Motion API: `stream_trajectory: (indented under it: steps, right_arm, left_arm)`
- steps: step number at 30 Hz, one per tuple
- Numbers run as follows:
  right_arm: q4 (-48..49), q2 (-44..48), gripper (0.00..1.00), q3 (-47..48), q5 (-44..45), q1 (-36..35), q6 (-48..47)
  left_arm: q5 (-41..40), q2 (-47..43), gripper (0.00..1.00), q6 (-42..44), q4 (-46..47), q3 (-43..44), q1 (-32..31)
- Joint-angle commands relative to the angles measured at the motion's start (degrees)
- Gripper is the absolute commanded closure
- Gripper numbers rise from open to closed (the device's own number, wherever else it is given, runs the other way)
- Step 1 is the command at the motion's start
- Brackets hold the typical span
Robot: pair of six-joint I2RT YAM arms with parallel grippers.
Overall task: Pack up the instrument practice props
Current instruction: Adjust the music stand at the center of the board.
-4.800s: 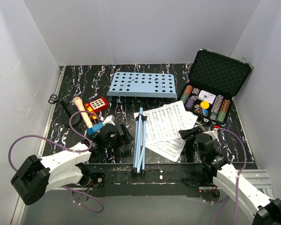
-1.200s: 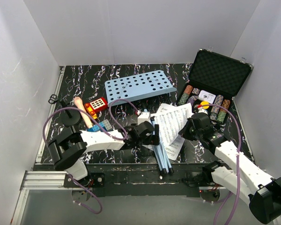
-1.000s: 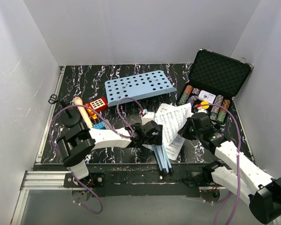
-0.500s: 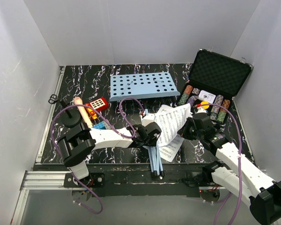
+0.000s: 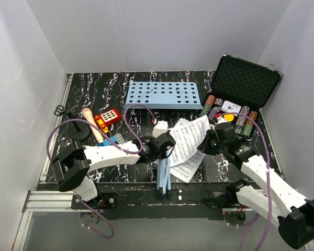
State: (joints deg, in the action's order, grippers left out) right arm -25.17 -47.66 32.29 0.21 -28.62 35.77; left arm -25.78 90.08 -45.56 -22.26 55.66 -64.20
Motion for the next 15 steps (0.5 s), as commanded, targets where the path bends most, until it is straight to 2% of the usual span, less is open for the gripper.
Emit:
stream_trajectory:
  steps: [1,6,15]
  right_arm:
    - [-4.5,-1.2,0.99,6.4,-5.0,-0.3,-5.6]
    - [-6.9,-0.6,0.99,8.2,-6.3,-0.3,-6.8]
    - [-11.7,-3.9,0.99,12.8,-11.2,-0.2,-10.9]
  left_arm:
    - [-4.7,-6.5,1.0,4.2,1.1,0.2,0.6]
    - [-3.4,-7.3,1.0,3.5,1.2,-1.4,1.4]
    - [-6.8,-10.9,1.0,5.4,0.7,-0.6,1.7]
